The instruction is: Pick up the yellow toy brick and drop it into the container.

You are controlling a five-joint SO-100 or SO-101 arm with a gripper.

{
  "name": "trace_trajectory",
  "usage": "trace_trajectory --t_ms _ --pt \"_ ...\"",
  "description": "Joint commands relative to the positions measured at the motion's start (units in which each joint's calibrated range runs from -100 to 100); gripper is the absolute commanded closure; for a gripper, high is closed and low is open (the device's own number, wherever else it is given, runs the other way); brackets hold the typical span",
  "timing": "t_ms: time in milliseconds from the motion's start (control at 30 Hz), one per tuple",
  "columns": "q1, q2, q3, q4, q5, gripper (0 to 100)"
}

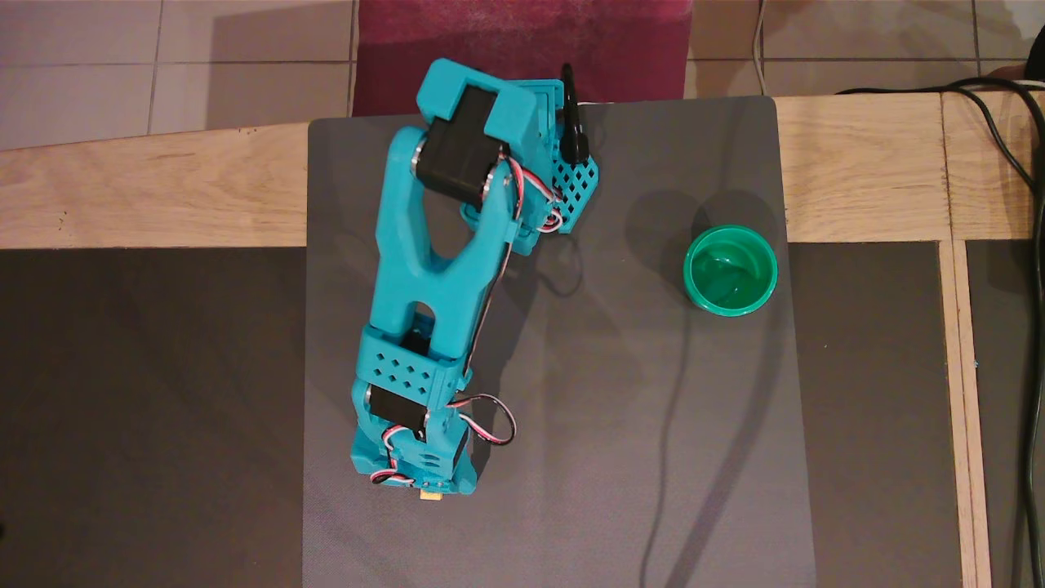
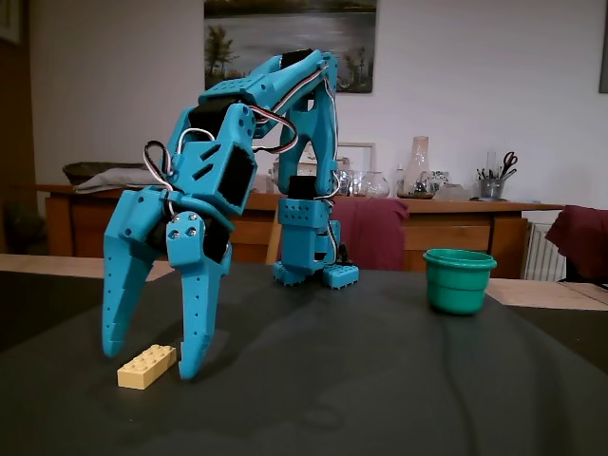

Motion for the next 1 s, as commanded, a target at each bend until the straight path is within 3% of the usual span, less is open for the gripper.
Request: trace_trajectory --t_ms 0,967 --pt "0.31 -0.12 -0.41 -0.61 0.18 76" --pt "1.32 0.05 -0.32 1.52 -0.18 76"
